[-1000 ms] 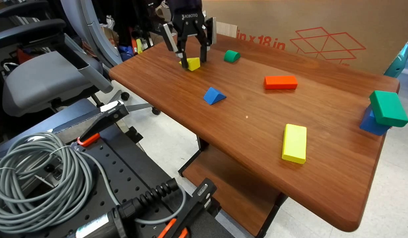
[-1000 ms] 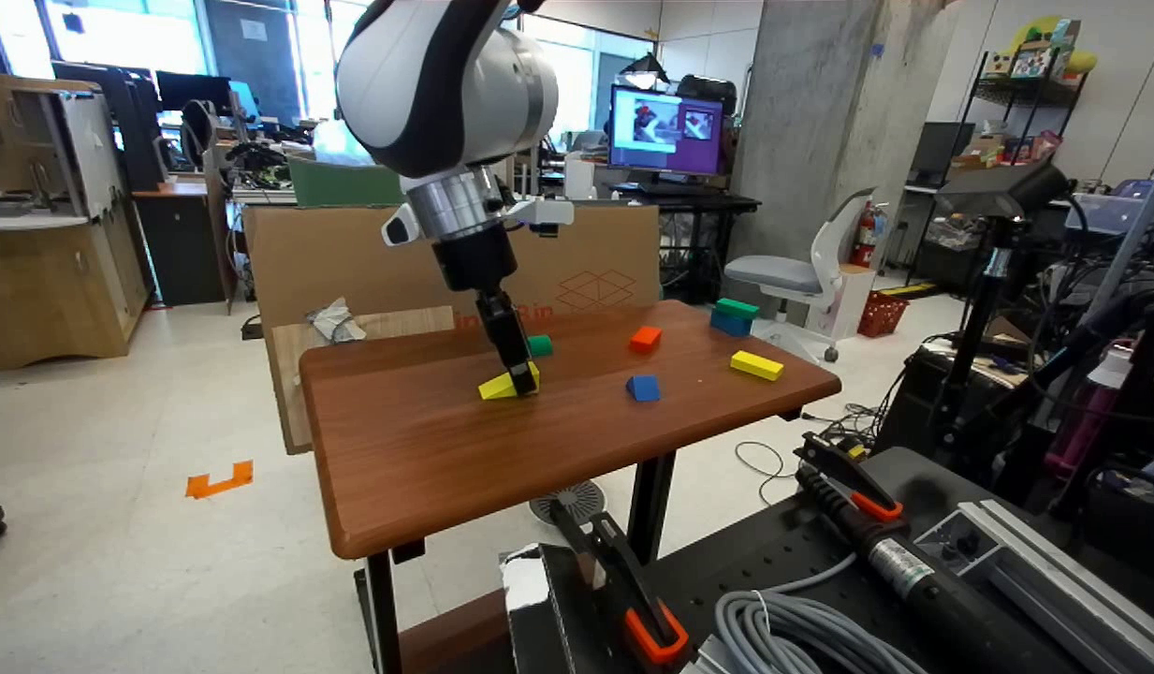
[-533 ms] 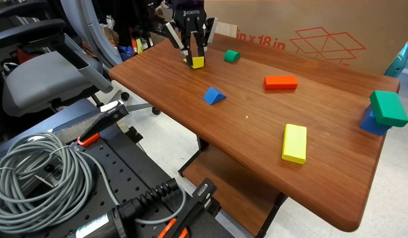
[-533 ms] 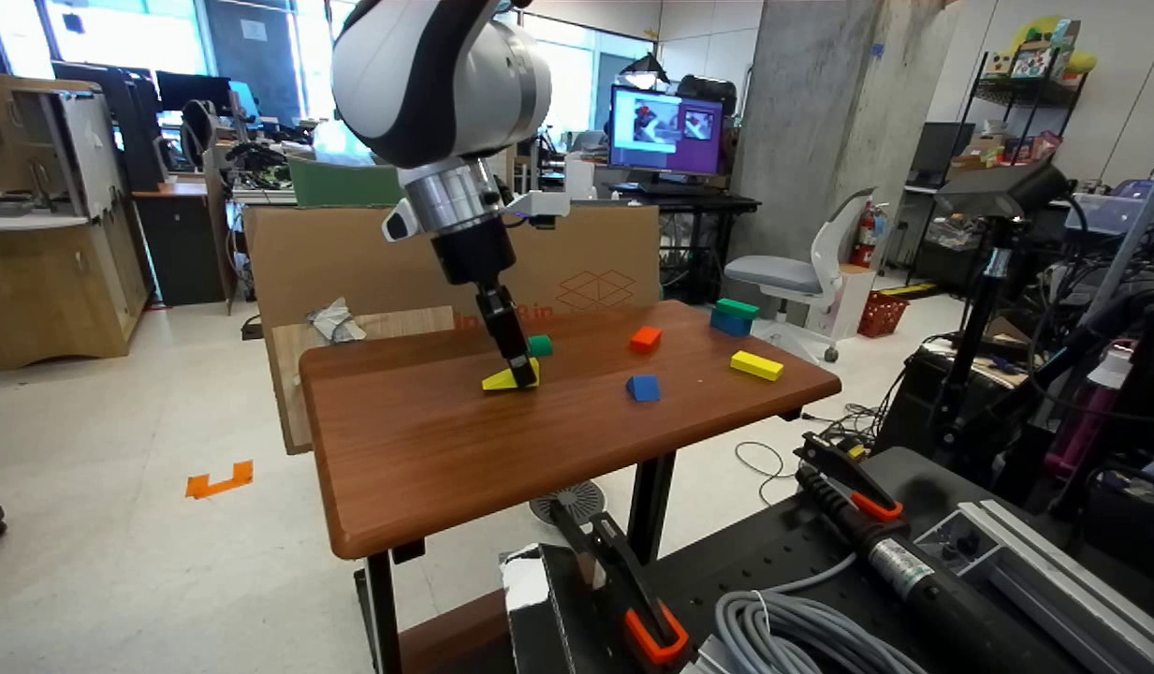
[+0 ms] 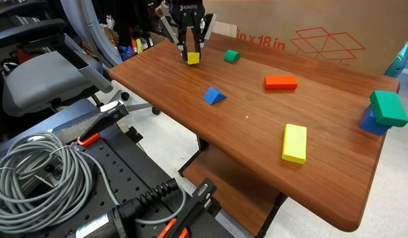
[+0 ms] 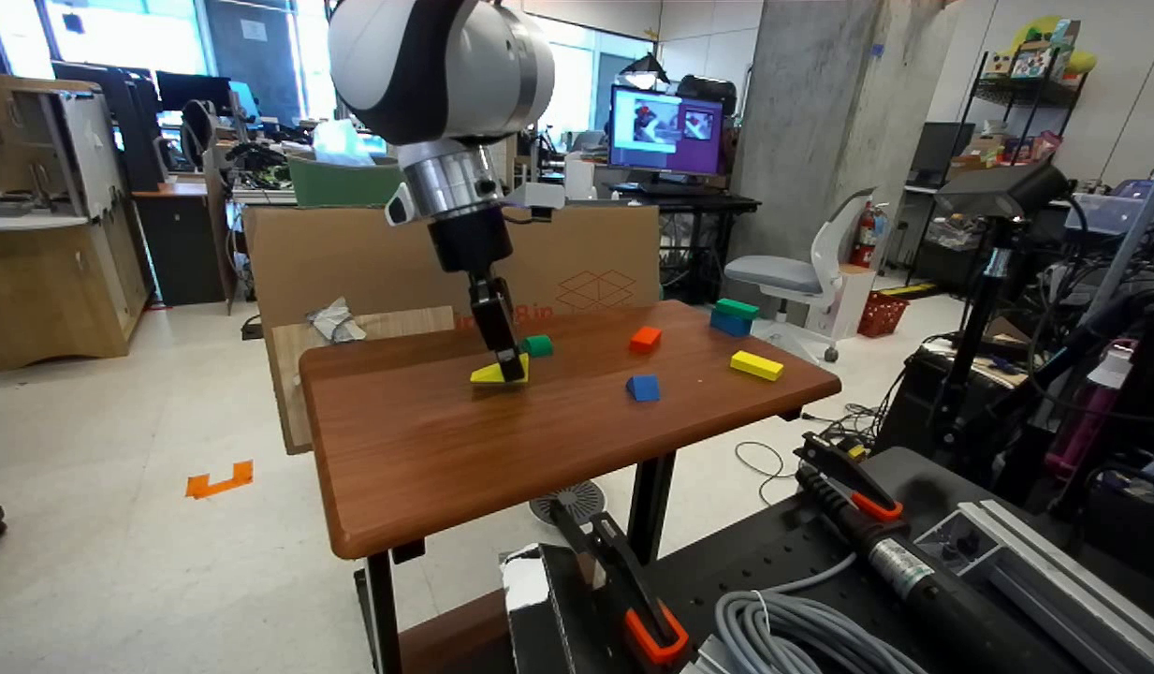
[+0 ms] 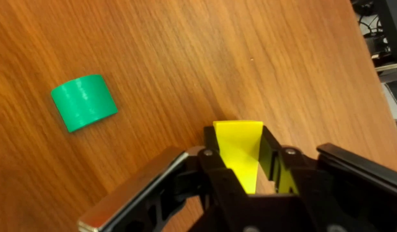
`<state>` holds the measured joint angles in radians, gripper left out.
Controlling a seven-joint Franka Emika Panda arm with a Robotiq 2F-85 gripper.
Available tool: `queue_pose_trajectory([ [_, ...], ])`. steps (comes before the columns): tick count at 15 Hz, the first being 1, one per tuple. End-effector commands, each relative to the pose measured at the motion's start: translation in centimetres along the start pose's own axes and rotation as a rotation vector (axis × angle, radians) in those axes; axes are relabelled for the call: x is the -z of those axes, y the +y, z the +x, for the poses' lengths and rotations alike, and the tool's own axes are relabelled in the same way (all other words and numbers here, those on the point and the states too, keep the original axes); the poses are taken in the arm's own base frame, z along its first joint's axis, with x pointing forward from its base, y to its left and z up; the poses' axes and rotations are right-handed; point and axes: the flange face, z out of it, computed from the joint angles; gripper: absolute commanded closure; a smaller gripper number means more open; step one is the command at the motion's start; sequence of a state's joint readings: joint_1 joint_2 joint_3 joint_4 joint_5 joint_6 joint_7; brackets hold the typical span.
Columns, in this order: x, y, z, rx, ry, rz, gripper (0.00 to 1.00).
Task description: Put the rectangular block on the orange block
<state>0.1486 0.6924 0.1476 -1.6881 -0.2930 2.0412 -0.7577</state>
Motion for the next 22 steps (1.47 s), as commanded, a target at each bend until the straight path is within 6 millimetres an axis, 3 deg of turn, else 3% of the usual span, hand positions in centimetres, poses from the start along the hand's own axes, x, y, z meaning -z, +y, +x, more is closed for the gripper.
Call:
queue_pose_trajectory([
  [1,2.3,0.0,-2.1,-0.112,0.064,0.015,0.92],
  [8,4.4,3.9,-9.2,-0.449,0.223,0.149,0.92],
  [16,2.6,7.8,-17.7,-0.843,0.338,0.287,0.92],
  [22,1.8,9.4,-21.6,-1.155,0.336,0.256,0.92],
])
